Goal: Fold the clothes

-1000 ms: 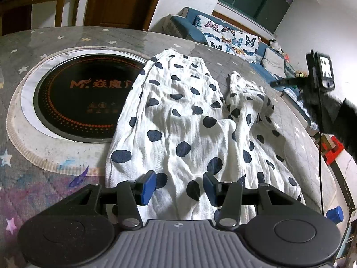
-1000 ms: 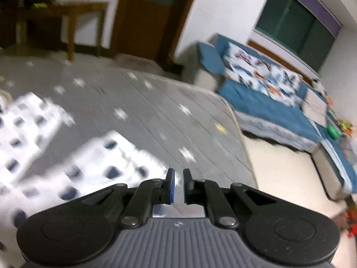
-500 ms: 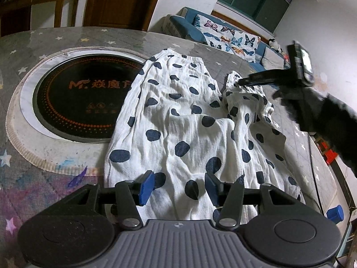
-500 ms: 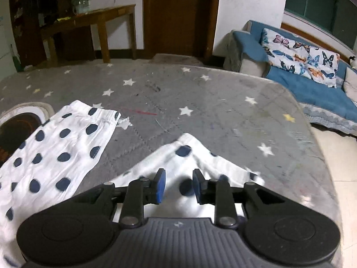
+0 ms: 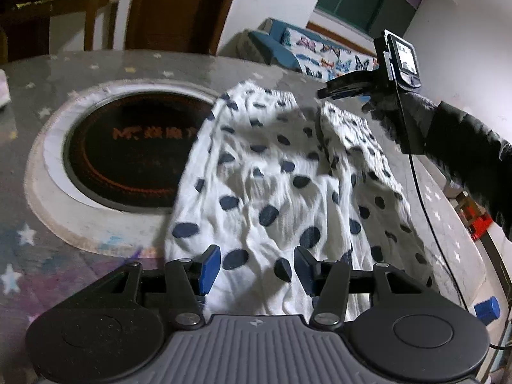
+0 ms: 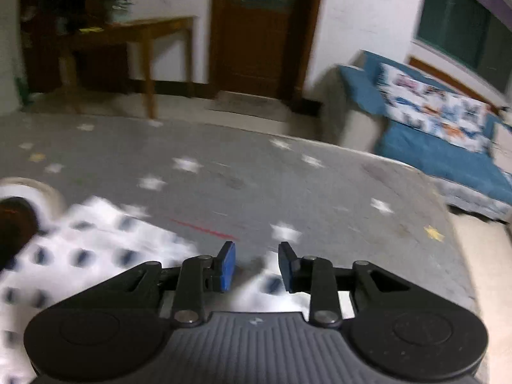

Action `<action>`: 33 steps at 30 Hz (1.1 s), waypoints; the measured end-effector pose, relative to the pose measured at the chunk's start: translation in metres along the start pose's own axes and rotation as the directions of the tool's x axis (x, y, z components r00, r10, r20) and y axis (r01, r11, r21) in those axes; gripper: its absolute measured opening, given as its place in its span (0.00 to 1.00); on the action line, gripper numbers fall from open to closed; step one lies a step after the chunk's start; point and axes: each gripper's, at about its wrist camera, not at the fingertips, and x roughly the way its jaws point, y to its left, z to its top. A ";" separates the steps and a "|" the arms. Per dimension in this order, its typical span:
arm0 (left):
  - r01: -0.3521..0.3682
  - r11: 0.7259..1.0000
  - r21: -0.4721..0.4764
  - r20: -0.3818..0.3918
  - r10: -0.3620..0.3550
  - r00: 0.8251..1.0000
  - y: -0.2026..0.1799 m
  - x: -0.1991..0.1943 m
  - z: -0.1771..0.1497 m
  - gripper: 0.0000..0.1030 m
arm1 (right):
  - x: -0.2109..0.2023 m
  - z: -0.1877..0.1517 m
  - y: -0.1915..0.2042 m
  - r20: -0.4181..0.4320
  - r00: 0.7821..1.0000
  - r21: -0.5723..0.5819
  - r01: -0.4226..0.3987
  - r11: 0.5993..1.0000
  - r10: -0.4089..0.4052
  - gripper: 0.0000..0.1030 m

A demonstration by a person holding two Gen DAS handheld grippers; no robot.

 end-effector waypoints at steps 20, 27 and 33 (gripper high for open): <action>-0.148 0.989 0.006 0.016 0.148 0.989 0.015 -0.015 -0.019 0.34 | 0.051 0.032 0.127 -0.119 0.974 -0.133 -0.208 0.969 0.193 0.34; -0.141 0.990 -0.009 0.029 0.141 0.990 0.020 -0.016 -0.024 0.05 | 0.048 0.044 0.145 -0.092 0.974 -0.165 -0.218 0.962 0.205 0.04; -0.173 0.984 -0.034 0.070 0.175 0.982 0.021 -0.038 -0.026 0.03 | 0.028 0.080 0.180 0.014 0.948 -0.168 -0.310 0.936 0.317 0.04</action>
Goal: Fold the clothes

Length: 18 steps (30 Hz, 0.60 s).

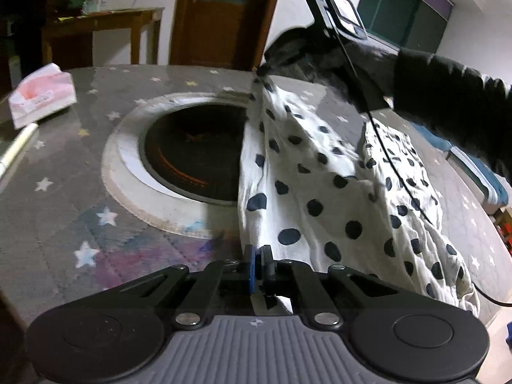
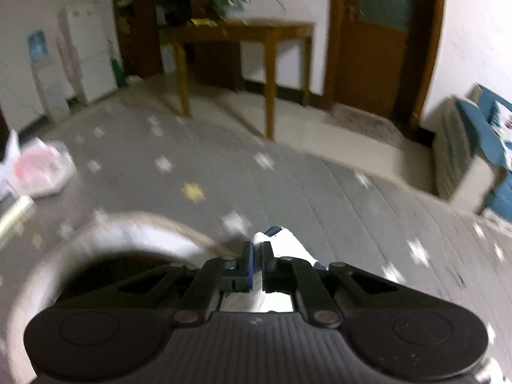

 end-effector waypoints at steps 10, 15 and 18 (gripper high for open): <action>-0.070 0.996 -0.056 -0.020 0.069 0.997 0.012 -0.012 -0.006 0.08 | -0.023 0.023 0.033 0.037 0.995 -0.091 -0.086 0.992 0.090 0.23; -0.050 0.998 -0.031 0.021 0.051 0.998 0.011 -0.021 0.003 0.08 | -0.063 -0.014 0.005 -0.024 0.998 -0.082 -0.064 0.995 0.063 0.24; -0.012 1.000 -0.018 0.043 0.012 0.999 0.008 -0.022 0.010 0.08 | -0.096 -0.050 -0.019 -0.053 0.998 -0.045 -0.019 0.999 0.016 0.24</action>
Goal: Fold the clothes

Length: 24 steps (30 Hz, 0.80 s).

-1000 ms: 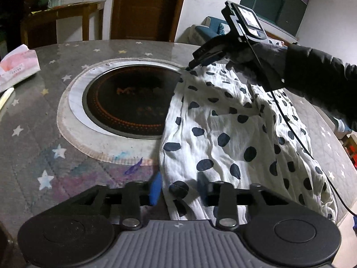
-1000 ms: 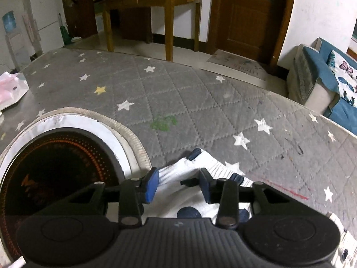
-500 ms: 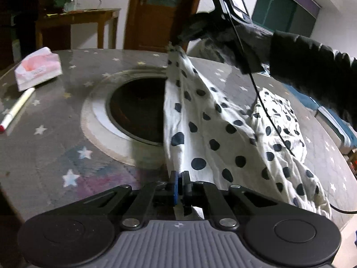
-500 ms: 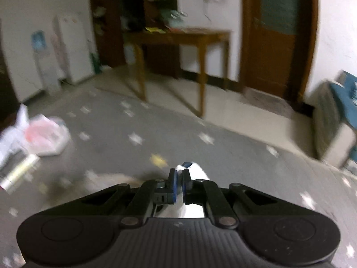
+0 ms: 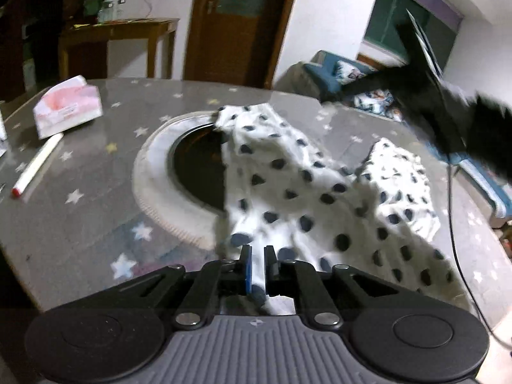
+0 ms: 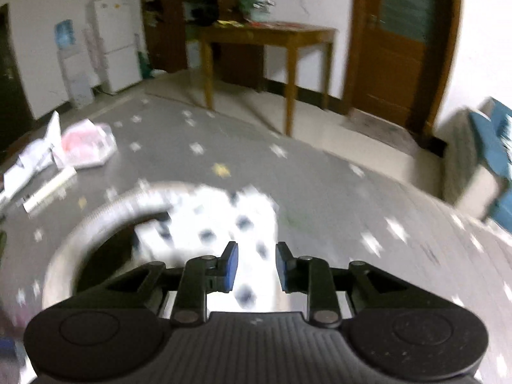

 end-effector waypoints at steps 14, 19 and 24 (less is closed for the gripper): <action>0.379 0.892 0.246 -0.118 -0.361 0.925 -0.138 0.041 -0.002 0.29 | -0.073 -0.144 -0.090 -0.104 0.979 0.290 0.196 0.937 -0.173 0.25; 0.397 0.878 0.269 -0.182 -0.358 0.916 -0.172 0.076 -0.004 0.26 | -0.078 -0.156 -0.112 -0.088 0.972 0.342 0.236 0.910 -0.219 0.31; 0.429 0.854 0.295 -0.243 -0.367 0.898 -0.190 0.100 -0.012 0.26 | -0.068 -0.158 -0.132 -0.085 0.962 0.377 0.273 0.885 -0.261 0.31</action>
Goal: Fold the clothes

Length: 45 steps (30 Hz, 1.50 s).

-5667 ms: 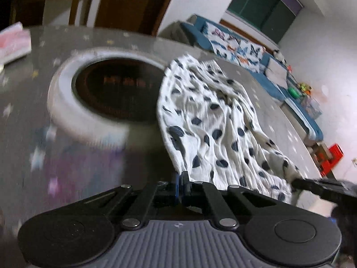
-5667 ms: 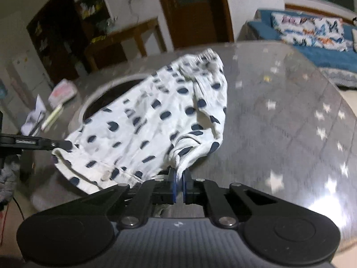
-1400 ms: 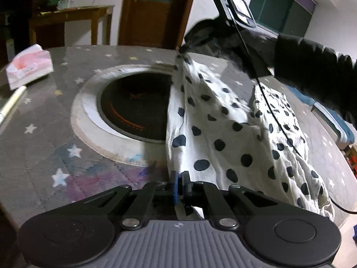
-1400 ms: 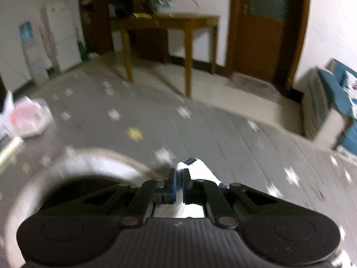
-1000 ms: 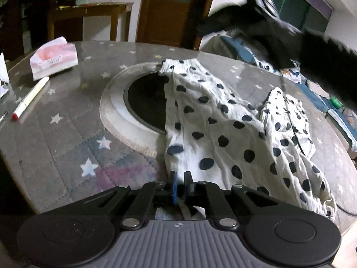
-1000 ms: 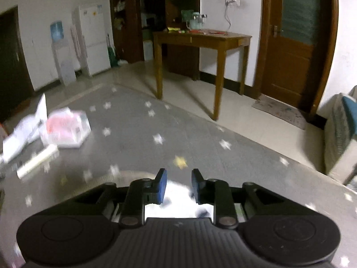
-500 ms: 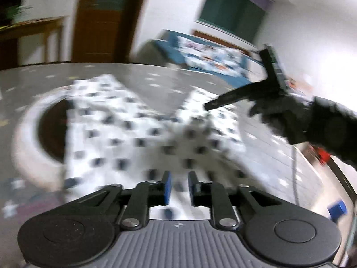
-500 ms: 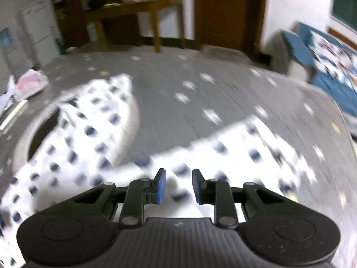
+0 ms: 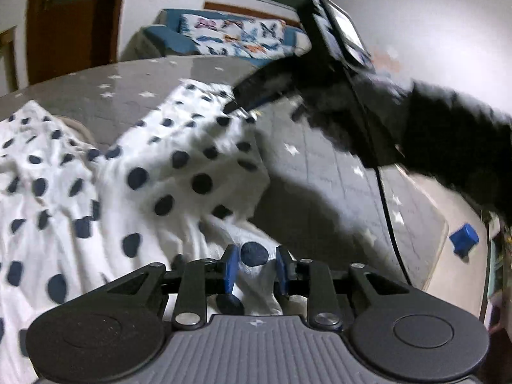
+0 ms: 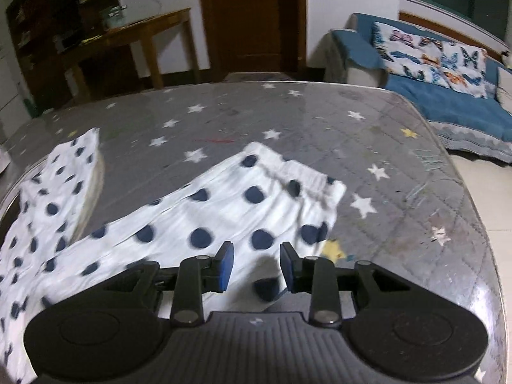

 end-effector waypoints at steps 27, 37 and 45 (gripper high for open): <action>0.231 0.973 0.023 0.025 -0.232 0.972 0.007 -0.030 -0.027 0.30 | 0.060 0.053 -0.010 0.074 0.985 -0.051 0.158 0.986 -0.155 0.34; -0.095 0.974 -0.204 0.131 0.124 0.984 0.109 -0.078 0.008 0.30 | 0.020 0.041 0.062 0.049 0.998 -0.271 -0.018 0.963 0.032 0.35; -0.319 0.900 -0.297 0.107 0.363 0.925 0.187 -0.073 0.051 0.29 | 0.011 0.020 0.105 -0.020 0.985 -0.340 -0.169 0.925 0.173 0.39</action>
